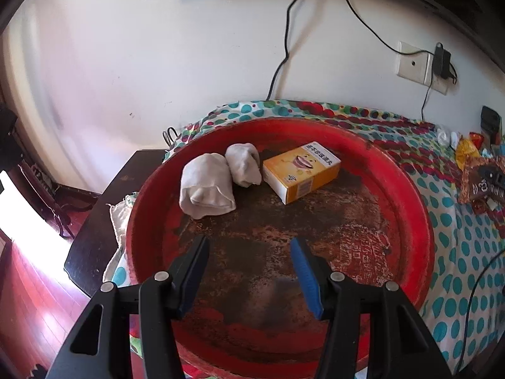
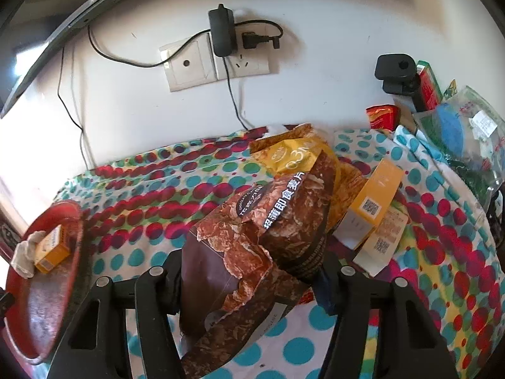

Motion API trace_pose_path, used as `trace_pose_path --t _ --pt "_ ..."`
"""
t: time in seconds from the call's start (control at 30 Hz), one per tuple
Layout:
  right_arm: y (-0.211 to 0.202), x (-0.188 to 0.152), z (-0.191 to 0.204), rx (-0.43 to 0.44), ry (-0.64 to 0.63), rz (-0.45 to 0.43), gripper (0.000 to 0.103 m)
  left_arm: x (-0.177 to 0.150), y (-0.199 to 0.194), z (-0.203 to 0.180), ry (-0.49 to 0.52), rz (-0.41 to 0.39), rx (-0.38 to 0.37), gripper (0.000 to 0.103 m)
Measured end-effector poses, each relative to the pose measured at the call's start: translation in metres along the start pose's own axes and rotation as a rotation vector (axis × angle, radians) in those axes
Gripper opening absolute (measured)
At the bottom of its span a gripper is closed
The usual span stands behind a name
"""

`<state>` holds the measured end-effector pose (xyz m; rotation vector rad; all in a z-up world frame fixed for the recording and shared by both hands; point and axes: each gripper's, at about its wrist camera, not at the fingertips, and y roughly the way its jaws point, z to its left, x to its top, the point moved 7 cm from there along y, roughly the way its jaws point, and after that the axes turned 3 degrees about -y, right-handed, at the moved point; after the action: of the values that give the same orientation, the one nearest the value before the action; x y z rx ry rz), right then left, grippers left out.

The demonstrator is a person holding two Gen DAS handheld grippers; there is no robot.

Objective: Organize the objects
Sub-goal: 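Carry the brown snack bag into the red tray and release it with the right gripper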

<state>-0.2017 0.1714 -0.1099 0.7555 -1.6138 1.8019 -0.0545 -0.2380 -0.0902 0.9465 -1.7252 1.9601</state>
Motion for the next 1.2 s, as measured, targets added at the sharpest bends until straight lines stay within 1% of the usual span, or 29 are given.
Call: trace_pose_path --t 0.23,0.43,0.53,0.63,0.8,0.9,0.93,1.07,1.2 --pt "-0.021 0.009 0.016 0.017 -0.039 -0.033 0.058 0.000 0.000 0.003 -0.013 0.005 0.000 0.055" --pt "-0.033 0.012 0.040 0.068 -0.061 -0.042 0.058 0.002 0.000 0.008 -0.031 0.008 -0.011 0.055" --pt "-0.039 0.015 0.059 0.101 -0.079 -0.048 0.058 0.003 0.001 0.012 -0.045 0.011 -0.015 0.055" --pt "-0.046 0.018 0.084 0.139 -0.111 -0.057 0.058 0.004 -0.001 0.020 -0.056 0.007 -0.009 0.055" --pt "-0.056 0.014 0.139 0.245 -0.158 -0.041 0.058 0.009 -0.005 0.039 -0.085 -0.011 0.010 0.055" --pt "-0.059 0.006 0.178 0.311 -0.194 -0.015 0.058 0.012 -0.008 0.050 -0.101 -0.019 0.003 0.055" --pt "-0.058 0.002 0.194 0.337 -0.211 -0.003 0.058 0.014 -0.009 0.056 -0.113 -0.024 0.006 0.055" --pt "-0.057 -0.011 0.237 0.408 -0.248 0.034 0.058 0.016 -0.011 0.081 -0.174 -0.030 0.016 0.055" --pt "-0.056 -0.028 0.279 0.459 -0.295 0.068 0.058 0.015 -0.012 0.098 -0.210 -0.030 0.035 0.055"
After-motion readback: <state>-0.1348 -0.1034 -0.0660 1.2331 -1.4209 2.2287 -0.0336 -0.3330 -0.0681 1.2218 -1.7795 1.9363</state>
